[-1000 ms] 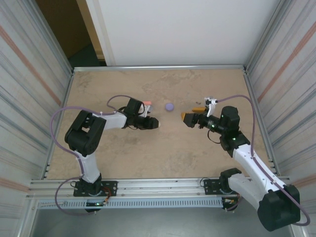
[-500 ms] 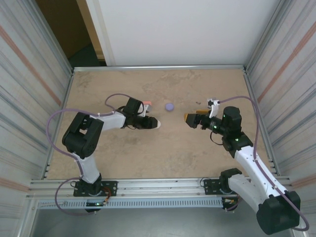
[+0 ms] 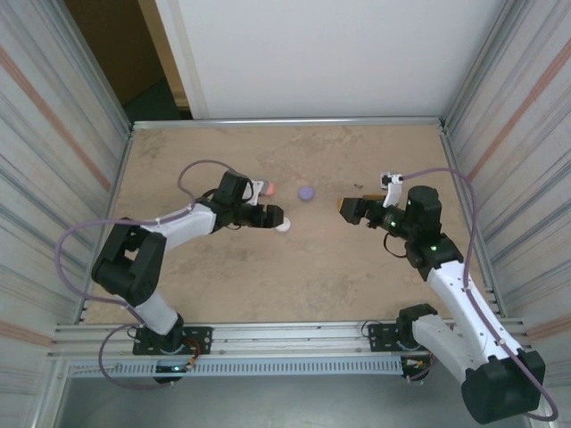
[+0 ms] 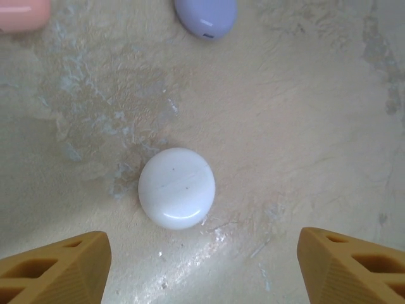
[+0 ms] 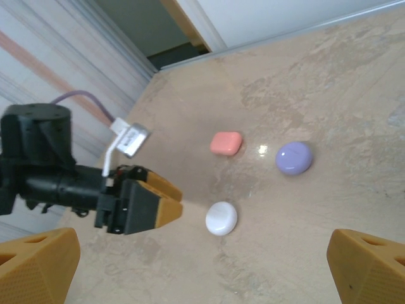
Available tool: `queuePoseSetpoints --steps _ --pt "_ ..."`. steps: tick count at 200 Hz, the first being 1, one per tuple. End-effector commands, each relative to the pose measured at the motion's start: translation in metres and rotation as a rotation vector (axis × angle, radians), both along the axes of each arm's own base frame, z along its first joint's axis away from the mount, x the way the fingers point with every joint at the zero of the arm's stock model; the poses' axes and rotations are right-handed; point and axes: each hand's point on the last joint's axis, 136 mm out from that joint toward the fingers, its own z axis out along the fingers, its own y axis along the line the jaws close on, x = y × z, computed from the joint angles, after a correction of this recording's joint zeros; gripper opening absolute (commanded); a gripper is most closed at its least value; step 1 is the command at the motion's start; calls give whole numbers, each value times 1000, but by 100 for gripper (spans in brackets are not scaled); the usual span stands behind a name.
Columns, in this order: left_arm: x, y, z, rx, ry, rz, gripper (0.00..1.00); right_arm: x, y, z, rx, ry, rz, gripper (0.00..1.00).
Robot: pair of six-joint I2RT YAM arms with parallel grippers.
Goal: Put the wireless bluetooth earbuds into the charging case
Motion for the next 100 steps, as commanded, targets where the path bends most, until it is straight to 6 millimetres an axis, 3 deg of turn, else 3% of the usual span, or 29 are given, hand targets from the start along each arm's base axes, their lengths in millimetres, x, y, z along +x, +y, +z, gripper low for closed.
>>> queuePoseSetpoints --steps 1,61,100 --pt "2 12 21 6 -83 10 79 0 -9 15 -22 -29 -32 99" --pt "4 33 80 -4 -312 63 87 -2 -22 13 -55 -13 -92 99" --pt "4 67 114 5 -479 186 93 -2 -35 9 -75 -11 -161 99"
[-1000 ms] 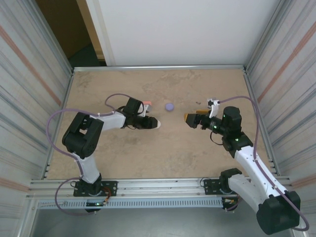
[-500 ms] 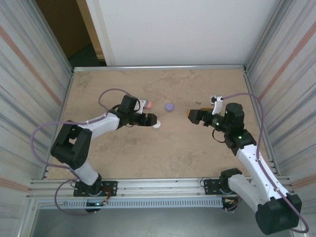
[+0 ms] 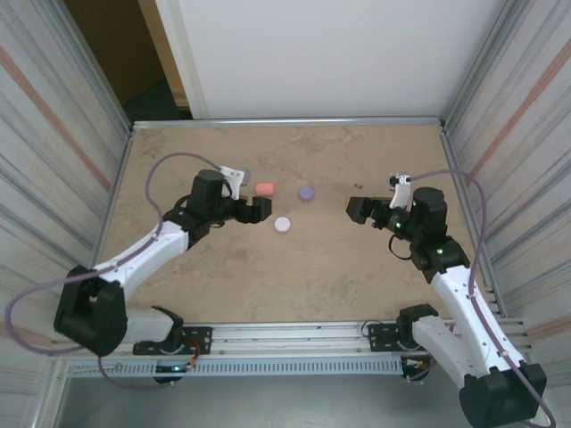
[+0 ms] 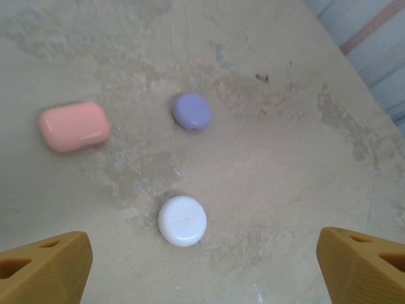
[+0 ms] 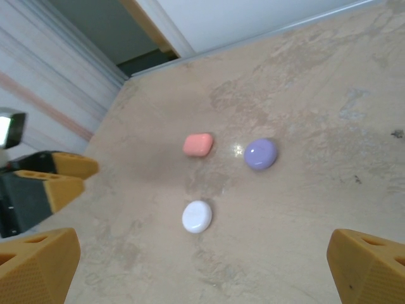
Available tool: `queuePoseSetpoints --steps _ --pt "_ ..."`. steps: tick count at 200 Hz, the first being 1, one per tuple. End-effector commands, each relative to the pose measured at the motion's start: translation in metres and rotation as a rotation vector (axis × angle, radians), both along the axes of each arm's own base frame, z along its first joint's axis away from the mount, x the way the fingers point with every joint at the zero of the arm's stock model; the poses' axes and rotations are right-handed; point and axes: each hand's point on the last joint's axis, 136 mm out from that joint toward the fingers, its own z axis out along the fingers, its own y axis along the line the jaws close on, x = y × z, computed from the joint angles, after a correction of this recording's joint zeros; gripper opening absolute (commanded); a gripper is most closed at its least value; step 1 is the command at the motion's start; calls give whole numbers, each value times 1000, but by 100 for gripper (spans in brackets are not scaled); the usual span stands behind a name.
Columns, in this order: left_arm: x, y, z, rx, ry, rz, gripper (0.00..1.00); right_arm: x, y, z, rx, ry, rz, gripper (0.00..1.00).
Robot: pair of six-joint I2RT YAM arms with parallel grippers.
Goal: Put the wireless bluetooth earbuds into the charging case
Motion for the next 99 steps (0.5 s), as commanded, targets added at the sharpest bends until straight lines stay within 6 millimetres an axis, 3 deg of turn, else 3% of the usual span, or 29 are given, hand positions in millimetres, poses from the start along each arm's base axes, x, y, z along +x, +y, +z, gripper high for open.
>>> queuePoseSetpoints --steps 1,56,99 --pt "7 27 23 18 -140 103 93 1 -14 9 -37 -35 -61 99" --pt "-3 85 56 40 -321 315 96 1 -35 4 -71 -55 -163 99" --pt "-21 118 72 81 -444 435 99 -4 -50 4 -125 -111 -222 99"
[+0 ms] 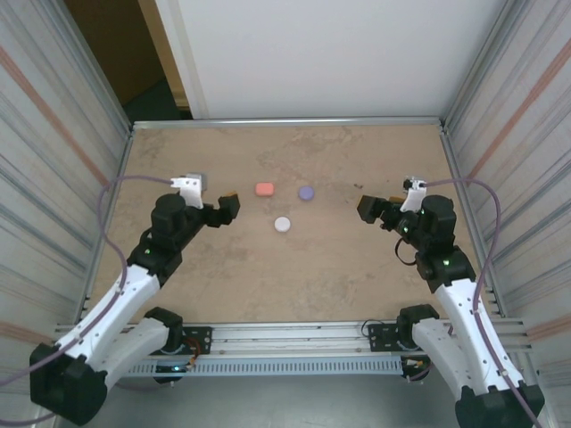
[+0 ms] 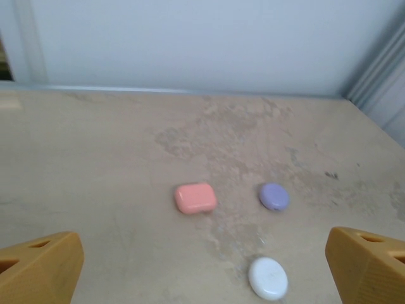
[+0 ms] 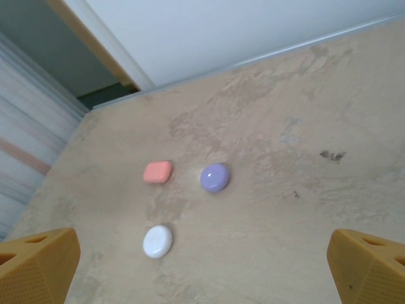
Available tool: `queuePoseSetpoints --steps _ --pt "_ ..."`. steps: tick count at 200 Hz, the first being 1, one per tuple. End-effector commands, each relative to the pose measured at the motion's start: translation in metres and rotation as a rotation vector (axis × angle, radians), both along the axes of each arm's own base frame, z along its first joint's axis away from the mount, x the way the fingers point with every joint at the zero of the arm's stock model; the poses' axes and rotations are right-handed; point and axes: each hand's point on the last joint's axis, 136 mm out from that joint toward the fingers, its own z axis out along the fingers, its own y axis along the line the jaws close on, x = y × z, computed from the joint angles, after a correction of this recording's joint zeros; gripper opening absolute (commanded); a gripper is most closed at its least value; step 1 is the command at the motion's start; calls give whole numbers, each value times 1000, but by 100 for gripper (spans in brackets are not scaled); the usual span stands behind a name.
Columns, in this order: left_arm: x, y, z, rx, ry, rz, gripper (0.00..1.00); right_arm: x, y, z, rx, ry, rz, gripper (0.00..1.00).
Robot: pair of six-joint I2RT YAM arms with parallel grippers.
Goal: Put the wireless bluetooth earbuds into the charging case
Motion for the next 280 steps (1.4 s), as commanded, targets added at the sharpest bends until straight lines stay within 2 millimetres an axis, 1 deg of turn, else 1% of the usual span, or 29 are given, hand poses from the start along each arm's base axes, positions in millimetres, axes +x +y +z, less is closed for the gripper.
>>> queuePoseSetpoints --steps 1,18,53,103,120,139,155,165,177,185,206,226,231,233,240,280 --pt "-3 27 13 48 -95 116 99 -3 -14 -2 -66 -39 -54 99" --pt "-9 37 14 76 -118 150 99 -5 -21 -3 -98 -63 -81 99" --pt "-16 59 8 125 -131 250 99 -7 -34 -9 -131 -95 -138 99" --pt "-19 75 3 154 -170 329 99 -2 -47 -21 -179 -106 -189 99" --pt "-18 78 1 178 -166 341 99 5 -57 -28 -212 -110 -230 99" --pt "-16 83 -3 219 -152 362 99 15 -69 -44 -247 -106 -268 99" --pt "-15 84 -5 243 -145 369 99 24 -76 -52 -261 -127 -292 99" --pt "-14 84 -5 252 -148 370 99 28 -83 -63 -267 -123 -316 99" --pt "-13 86 -7 262 -150 379 99 33 -91 -68 -268 -139 -343 99" --pt "-12 88 -8 270 -152 391 99 36 -97 -75 -271 -132 -362 99" --pt "-9 93 -12 295 -156 418 99 45 -103 -90 -294 -120 -365 99" --pt "-7 98 -16 308 -152 436 99 55 -103 -101 -319 -121 -354 99" --pt "-6 100 -18 308 -149 443 99 57 -104 -100 -317 -132 -356 99" --pt "-6 100 -19 308 -146 445 99 59 -104 -105 -319 -121 -356 99" --pt "-5 102 -21 303 -139 453 99 61 -105 -111 -320 -118 -353 99" --pt "0 114 -32 264 -100 480 99 78 -110 -122 -322 -138 -346 99"
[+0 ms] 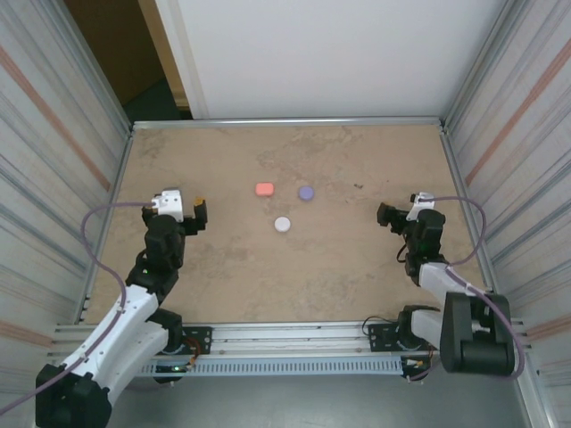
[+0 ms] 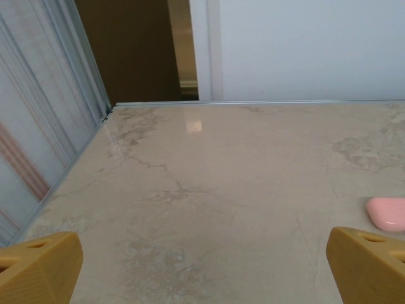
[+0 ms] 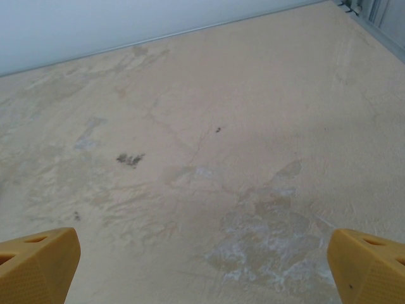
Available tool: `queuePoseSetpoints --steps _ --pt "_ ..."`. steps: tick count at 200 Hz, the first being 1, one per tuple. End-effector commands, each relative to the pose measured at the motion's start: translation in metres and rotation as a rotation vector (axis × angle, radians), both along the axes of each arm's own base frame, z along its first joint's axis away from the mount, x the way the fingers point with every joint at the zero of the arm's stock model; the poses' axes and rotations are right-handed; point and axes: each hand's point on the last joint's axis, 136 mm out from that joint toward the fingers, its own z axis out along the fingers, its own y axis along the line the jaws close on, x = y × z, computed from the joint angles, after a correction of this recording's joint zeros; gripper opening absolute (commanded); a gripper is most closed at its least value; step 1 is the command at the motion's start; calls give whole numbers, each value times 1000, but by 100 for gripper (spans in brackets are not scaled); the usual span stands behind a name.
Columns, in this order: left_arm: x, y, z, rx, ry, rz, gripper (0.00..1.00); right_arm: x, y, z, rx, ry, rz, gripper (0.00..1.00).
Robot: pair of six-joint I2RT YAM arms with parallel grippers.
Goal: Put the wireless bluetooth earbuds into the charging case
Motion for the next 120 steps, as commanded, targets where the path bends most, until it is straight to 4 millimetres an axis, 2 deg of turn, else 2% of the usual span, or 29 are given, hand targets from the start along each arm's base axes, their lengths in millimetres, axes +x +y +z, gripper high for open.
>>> queuePoseSetpoints --steps 1,44,120 --pt "3 7 3 -34 -31 25 99 13 -4 17 -37 -111 16 99" --pt "6 12 -4 -29 -20 46 99 25 -11 -2 1 -102 28 99" --pt "17 14 -14 3 -29 46 99 42 3 -25 5 -21 124 99"
